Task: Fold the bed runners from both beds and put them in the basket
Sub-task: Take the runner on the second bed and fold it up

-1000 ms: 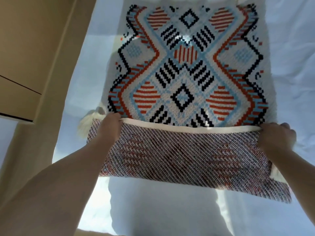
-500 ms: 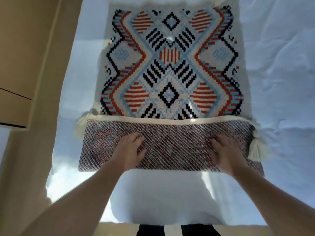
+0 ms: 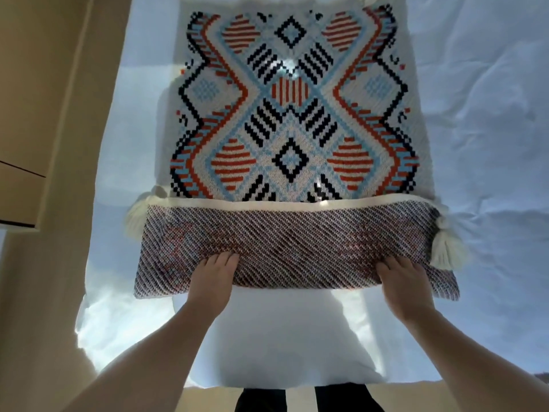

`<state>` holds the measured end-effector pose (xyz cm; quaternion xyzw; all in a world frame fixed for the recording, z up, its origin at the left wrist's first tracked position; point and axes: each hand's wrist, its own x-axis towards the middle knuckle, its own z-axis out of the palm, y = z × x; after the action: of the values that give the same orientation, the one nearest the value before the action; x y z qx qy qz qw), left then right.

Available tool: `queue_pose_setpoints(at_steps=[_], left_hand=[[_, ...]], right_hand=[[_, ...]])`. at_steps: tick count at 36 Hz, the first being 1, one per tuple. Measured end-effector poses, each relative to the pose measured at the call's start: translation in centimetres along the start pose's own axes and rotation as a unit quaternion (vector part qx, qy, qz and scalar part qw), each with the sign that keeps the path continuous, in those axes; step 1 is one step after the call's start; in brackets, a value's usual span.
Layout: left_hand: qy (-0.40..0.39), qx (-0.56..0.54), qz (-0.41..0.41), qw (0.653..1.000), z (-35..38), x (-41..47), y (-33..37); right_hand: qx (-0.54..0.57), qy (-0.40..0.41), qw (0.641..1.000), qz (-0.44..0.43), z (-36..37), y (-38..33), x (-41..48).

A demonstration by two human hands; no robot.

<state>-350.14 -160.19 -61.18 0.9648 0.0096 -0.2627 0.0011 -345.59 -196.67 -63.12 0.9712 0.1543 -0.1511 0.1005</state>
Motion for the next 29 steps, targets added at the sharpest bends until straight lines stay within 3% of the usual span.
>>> queue_pose_setpoints(at_steps=[7, 15, 19, 23, 29], left_hand=[[0.075, -0.017, -0.112, 0.991, -4.4, 2.8, -3.3], [0.213, 0.032, -0.088, 0.973, -14.8, 12.1, -3.5], [0.245, 0.057, -0.085, 0.964, -18.3, 17.0, -4.0], [0.245, 0.061, -0.096, 0.963, -17.4, 19.4, -4.5], [0.144, 0.026, -0.025, 0.989, -12.3, 18.2, -2.8]], right_hand=[[0.013, 0.043, 0.997, 0.063, -5.1, 2.3, 4.8], [-0.009, 0.082, 0.992, 0.094, -12.9, 4.2, 14.0], [-0.019, 0.112, 0.989, 0.092, -15.4, 5.6, 19.2], [-0.010, 0.133, 0.987, 0.089, -14.6, 5.6, 22.8], [0.007, -0.008, 1.000, 0.014, -10.6, 2.2, 21.2]])
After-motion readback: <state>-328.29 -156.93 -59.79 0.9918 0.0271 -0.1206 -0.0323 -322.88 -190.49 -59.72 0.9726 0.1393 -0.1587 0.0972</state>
